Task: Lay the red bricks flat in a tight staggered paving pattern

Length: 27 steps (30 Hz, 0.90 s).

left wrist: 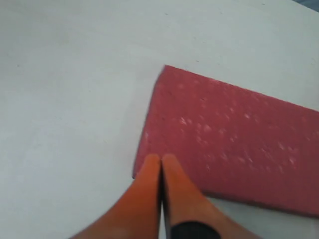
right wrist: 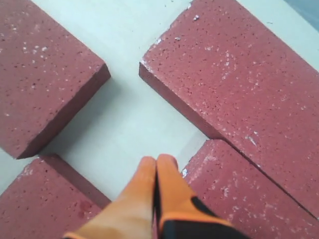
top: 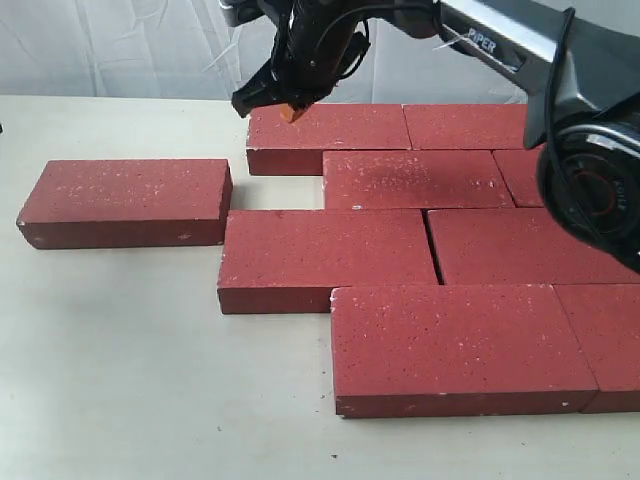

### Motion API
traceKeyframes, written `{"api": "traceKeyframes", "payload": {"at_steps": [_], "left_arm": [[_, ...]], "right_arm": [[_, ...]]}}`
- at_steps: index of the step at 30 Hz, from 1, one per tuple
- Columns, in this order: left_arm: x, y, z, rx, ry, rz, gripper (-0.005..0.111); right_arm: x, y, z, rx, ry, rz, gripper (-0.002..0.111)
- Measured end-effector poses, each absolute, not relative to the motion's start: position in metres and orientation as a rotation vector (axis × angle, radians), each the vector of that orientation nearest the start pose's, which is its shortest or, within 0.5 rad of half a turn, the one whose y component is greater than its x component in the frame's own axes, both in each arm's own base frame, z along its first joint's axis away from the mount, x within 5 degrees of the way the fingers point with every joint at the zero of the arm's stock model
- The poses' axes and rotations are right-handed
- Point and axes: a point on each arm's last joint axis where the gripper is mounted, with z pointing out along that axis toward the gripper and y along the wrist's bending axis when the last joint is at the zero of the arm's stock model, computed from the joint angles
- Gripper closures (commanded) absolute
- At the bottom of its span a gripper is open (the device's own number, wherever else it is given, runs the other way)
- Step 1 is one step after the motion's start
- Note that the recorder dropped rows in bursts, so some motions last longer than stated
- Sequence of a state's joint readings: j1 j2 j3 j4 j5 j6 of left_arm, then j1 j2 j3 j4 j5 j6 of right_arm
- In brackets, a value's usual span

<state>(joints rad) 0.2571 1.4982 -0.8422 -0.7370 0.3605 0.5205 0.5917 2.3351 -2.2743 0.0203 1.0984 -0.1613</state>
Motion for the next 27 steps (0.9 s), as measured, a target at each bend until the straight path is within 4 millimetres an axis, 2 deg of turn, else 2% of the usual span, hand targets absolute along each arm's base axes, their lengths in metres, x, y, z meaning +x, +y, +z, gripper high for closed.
{"api": "traceKeyframes", "payload": {"at_steps": [5,10,18,22,27], "left_arm": [[0.248,0.022,0.239,-0.280,2.368,-0.319,0.107],[0.222,0.012,0.239,-0.205,2.387,-0.327,0.107],[0.217,0.013,0.233,-0.219,2.376,-0.288,0.107],[0.218,0.019,0.231,-0.252,2.325,-0.224,0.107],[0.227,0.029,0.233,-0.349,2.212,-0.143,0.107]], "right_arm": [[0.415,0.282,0.270,-0.966,2.459,0.175,0.109],[0.401,0.273,0.267,-0.982,2.510,0.162,0.109],[0.368,0.248,0.255,-1.036,2.555,0.101,0.109],[0.346,0.226,0.260,-1.071,2.527,0.016,0.109],[0.324,0.202,0.264,-1.059,2.514,0.005,0.109]]}}
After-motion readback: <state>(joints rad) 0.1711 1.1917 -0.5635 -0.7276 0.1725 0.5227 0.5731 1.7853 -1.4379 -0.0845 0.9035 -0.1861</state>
